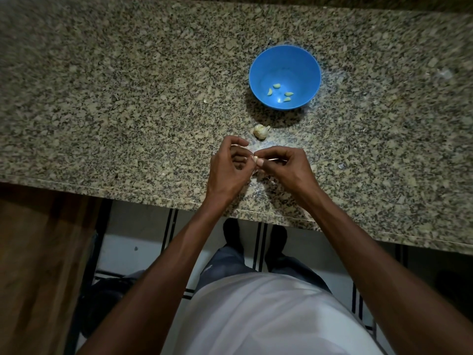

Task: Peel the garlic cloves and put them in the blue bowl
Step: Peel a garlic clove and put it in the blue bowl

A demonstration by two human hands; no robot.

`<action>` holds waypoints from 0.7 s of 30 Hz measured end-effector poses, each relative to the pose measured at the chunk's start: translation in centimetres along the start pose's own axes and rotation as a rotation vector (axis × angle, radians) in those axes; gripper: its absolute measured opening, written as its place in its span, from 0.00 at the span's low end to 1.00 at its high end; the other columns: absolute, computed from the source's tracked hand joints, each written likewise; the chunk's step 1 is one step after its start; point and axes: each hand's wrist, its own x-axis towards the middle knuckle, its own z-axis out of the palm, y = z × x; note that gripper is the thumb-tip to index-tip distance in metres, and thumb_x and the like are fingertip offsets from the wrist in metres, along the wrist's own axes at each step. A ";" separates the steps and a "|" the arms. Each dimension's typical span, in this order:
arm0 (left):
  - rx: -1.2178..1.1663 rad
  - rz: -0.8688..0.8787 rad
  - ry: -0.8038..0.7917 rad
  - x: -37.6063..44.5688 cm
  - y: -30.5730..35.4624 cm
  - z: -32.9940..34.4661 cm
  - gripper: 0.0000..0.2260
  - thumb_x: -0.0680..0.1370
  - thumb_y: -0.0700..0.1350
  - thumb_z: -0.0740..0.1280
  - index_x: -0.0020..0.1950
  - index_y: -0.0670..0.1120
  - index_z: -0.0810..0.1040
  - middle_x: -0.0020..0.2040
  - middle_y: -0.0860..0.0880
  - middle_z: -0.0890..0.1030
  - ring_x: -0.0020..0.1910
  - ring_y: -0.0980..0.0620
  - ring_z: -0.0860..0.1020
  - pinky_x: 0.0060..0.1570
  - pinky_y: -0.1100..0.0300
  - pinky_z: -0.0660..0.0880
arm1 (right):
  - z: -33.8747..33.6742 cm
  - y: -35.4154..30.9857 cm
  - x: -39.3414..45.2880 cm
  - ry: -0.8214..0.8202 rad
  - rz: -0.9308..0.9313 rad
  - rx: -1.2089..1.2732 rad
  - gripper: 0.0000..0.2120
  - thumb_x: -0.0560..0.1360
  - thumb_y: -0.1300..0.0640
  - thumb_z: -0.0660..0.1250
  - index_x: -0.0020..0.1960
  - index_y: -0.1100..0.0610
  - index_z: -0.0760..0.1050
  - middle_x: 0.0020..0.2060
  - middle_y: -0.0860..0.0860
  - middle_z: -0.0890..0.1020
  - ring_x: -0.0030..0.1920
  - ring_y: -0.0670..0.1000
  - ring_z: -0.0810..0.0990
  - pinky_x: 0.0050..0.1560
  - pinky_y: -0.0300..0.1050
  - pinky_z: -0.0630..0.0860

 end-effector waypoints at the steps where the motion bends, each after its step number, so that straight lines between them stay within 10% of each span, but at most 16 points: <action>1: -0.032 -0.031 0.008 0.0 0.0 0.1 0.19 0.76 0.40 0.77 0.62 0.44 0.73 0.46 0.49 0.86 0.45 0.54 0.85 0.46 0.59 0.83 | 0.0 0.2 0.0 -0.003 0.018 0.042 0.07 0.76 0.62 0.77 0.53 0.62 0.86 0.47 0.55 0.89 0.50 0.56 0.88 0.53 0.50 0.86; 21: -0.253 -0.180 -0.048 0.5 -0.6 0.0 0.10 0.75 0.41 0.79 0.54 0.40 0.84 0.47 0.44 0.88 0.49 0.47 0.87 0.53 0.53 0.84 | -0.4 0.8 0.4 -0.072 0.264 0.444 0.12 0.81 0.67 0.69 0.63 0.64 0.82 0.49 0.58 0.87 0.48 0.51 0.84 0.52 0.41 0.83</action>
